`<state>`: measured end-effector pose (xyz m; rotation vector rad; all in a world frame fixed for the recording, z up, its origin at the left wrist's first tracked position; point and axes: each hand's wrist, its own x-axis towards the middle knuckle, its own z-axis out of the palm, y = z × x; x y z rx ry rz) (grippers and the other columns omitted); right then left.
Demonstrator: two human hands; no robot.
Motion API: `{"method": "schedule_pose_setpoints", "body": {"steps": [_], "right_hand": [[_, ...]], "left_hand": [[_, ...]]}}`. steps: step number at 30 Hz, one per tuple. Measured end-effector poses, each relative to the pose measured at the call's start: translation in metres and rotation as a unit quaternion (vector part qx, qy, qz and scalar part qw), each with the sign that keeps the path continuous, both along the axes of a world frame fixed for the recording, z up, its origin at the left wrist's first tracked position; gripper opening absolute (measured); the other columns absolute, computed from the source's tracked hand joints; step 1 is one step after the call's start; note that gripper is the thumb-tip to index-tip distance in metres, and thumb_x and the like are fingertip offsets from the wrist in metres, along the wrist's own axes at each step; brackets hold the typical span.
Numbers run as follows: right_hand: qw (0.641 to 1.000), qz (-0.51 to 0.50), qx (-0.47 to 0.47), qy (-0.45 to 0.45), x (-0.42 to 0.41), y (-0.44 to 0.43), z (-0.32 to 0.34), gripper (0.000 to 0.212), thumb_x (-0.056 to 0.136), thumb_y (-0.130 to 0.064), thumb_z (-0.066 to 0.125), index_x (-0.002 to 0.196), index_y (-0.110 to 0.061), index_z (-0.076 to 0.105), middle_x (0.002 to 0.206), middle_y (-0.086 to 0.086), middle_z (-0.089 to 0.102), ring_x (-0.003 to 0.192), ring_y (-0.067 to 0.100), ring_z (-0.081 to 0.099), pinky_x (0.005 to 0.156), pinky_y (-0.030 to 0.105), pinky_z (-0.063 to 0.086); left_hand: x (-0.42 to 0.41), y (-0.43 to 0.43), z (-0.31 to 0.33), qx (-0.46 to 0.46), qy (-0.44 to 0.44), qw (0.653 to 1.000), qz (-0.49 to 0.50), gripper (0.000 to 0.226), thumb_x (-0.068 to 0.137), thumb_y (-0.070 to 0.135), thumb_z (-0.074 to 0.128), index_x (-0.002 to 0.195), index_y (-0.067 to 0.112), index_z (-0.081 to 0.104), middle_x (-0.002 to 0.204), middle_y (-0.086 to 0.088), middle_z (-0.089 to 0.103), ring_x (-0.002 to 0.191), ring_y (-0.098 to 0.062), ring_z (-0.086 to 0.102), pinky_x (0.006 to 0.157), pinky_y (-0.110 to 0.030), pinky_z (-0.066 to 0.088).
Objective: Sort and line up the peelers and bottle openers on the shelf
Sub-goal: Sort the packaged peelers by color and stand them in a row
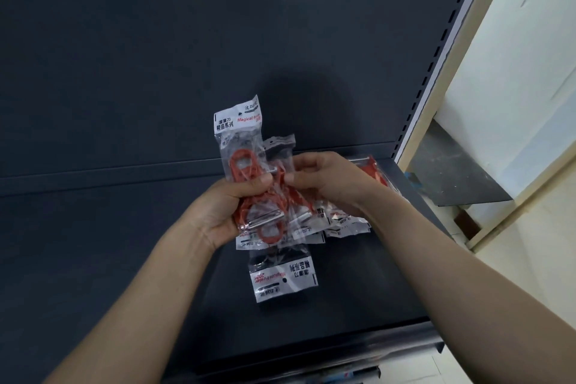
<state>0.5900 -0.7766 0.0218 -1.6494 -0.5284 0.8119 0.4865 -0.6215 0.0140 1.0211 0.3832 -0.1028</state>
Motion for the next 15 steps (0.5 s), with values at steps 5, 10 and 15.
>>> {"method": "schedule_pose_setpoints", "body": {"steps": [5,10,15], "right_hand": [[1.0,-0.022,-0.013,-0.003,-0.007,0.007,0.001,0.018,0.086,0.001,0.062,0.102,-0.004,0.064,0.07,0.005,0.07,0.056,0.014,0.066,0.048,0.022,0.05],[0.994,-0.082,-0.041,-0.061,-0.004,0.002,0.005,0.027,0.082,0.003,0.063,0.103,-0.013,0.06,0.081,0.006,0.073,0.072,0.023,0.071,0.069,0.036,0.058],[0.983,-0.149,-0.036,-0.104,0.003,-0.005,0.015,0.048,0.08,0.007,0.06,0.117,-0.023,0.053,0.094,0.006,0.07,0.072,0.019,0.072,0.055,0.024,0.056]], "left_hand": [[-0.004,0.011,0.002,0.006,0.004,1.0,0.02,0.036,0.07,0.009,0.069,0.104,0.0,0.065,0.105,-0.019,0.069,0.095,-0.032,0.068,0.075,-0.042,0.058],[-0.011,0.036,0.005,0.022,0.007,0.997,0.072,0.029,0.065,0.01,0.071,0.093,0.004,0.067,0.09,-0.013,0.073,0.075,-0.023,0.072,0.06,-0.035,0.059],[-0.014,0.039,0.003,0.026,0.007,0.998,0.065,0.03,0.063,0.01,0.072,0.091,0.004,0.067,0.09,-0.012,0.074,0.076,-0.024,0.072,0.059,-0.035,0.058]]}}
